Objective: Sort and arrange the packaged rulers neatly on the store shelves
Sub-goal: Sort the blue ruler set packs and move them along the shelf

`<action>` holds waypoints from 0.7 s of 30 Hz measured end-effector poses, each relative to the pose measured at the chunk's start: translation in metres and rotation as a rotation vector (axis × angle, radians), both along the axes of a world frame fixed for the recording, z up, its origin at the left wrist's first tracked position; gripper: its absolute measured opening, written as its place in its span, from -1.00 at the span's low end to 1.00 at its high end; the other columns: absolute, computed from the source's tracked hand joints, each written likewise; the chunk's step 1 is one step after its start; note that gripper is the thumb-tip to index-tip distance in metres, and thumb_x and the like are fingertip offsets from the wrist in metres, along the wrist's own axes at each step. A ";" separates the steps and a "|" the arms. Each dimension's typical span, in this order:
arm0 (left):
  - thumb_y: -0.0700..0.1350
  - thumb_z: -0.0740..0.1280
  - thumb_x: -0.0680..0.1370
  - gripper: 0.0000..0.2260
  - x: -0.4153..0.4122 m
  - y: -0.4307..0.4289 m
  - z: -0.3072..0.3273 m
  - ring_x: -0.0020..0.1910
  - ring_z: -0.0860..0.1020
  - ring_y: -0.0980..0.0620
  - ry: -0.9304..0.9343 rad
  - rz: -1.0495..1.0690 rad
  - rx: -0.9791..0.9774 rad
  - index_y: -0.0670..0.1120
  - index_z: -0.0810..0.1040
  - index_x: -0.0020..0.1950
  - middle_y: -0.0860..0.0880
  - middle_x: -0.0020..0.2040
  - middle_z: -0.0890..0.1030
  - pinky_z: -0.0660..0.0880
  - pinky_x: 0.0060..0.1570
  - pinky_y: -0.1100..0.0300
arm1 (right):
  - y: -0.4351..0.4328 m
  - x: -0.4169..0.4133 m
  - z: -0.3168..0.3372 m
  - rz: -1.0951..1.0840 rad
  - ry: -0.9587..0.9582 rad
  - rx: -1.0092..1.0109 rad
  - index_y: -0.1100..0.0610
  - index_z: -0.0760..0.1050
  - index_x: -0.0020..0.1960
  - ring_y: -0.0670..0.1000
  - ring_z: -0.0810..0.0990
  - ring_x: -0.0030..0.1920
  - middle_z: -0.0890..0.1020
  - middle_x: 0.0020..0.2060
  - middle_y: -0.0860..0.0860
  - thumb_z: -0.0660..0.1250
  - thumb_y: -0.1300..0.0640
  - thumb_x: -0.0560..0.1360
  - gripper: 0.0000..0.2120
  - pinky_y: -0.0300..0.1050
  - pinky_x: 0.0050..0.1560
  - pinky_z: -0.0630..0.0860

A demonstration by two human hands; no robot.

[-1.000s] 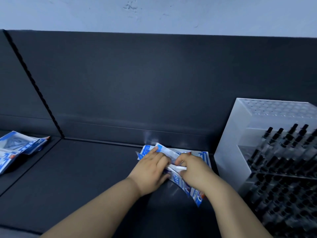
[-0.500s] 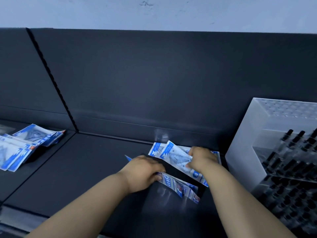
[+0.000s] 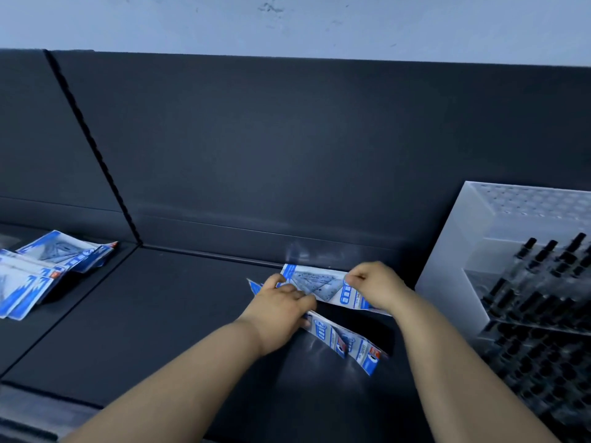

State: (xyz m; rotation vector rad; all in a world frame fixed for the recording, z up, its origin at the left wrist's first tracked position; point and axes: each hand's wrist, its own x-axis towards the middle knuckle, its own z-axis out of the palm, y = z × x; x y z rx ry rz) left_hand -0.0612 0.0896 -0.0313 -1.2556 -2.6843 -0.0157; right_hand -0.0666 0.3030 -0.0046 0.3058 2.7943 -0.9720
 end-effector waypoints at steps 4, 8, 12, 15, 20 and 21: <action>0.03 0.22 0.50 -0.84 0.003 -0.021 -0.001 -0.07 0.59 0.07 -0.046 -0.005 -0.015 0.05 0.47 0.04 0.13 -0.12 0.63 0.14 0.14 0.21 | 0.000 -0.018 -0.019 0.017 -0.172 0.295 0.11 0.31 0.41 0.09 0.38 0.37 0.39 0.39 0.07 0.36 0.00 0.49 -0.45 -0.07 0.33 0.35; 0.08 0.13 0.41 -0.80 0.009 -0.036 -0.013 -0.26 0.57 0.16 -0.048 0.027 0.034 0.13 0.51 -0.08 0.20 -0.27 0.58 0.20 -0.02 0.23 | -0.002 -0.017 -0.021 0.006 -0.179 0.447 0.01 0.33 0.38 0.08 0.33 0.38 0.39 0.36 0.03 0.46 -0.12 0.37 -0.35 -0.02 0.29 0.31; 0.05 0.15 0.42 -0.79 0.010 -0.026 -0.009 -0.08 0.57 0.09 0.056 -0.002 0.104 0.09 0.55 -0.10 0.14 -0.08 0.59 0.24 0.06 0.21 | -0.008 -0.007 -0.008 0.022 -0.097 0.458 -0.02 0.46 0.08 0.08 0.47 0.23 0.51 0.19 0.01 0.38 0.07 0.42 -0.75 -0.07 0.11 0.38; -0.06 0.36 0.39 -0.87 0.008 -0.017 -0.012 0.28 0.44 -0.12 0.106 -0.032 0.138 -0.03 0.55 -0.10 -0.09 0.29 0.48 0.27 0.36 0.04 | -0.008 0.016 -0.007 0.149 -0.019 0.260 -0.01 0.41 -0.21 0.09 0.55 0.03 0.56 -0.04 0.04 0.23 0.27 0.44 -0.82 -0.17 -0.09 0.42; -0.04 0.45 0.35 -0.79 0.003 -0.004 -0.008 0.24 0.52 -0.07 0.110 -0.078 0.022 -0.02 0.56 -0.06 -0.05 0.22 0.56 0.30 0.34 -0.08 | -0.007 0.062 -0.005 0.227 -0.015 0.022 -0.06 0.43 -0.35 0.03 0.57 -0.10 0.58 -0.20 -0.04 0.12 0.41 0.41 -0.60 -0.11 -0.18 0.47; -0.03 0.37 0.40 -0.83 0.002 -0.002 -0.009 0.18 0.54 -0.04 0.131 -0.115 0.037 -0.02 0.55 -0.04 -0.03 0.16 0.58 0.31 0.34 -0.06 | -0.006 0.067 -0.005 0.219 -0.008 -0.025 -0.09 0.46 -0.34 0.03 0.59 -0.09 0.60 -0.18 -0.04 0.10 0.44 0.39 -0.56 -0.10 -0.16 0.50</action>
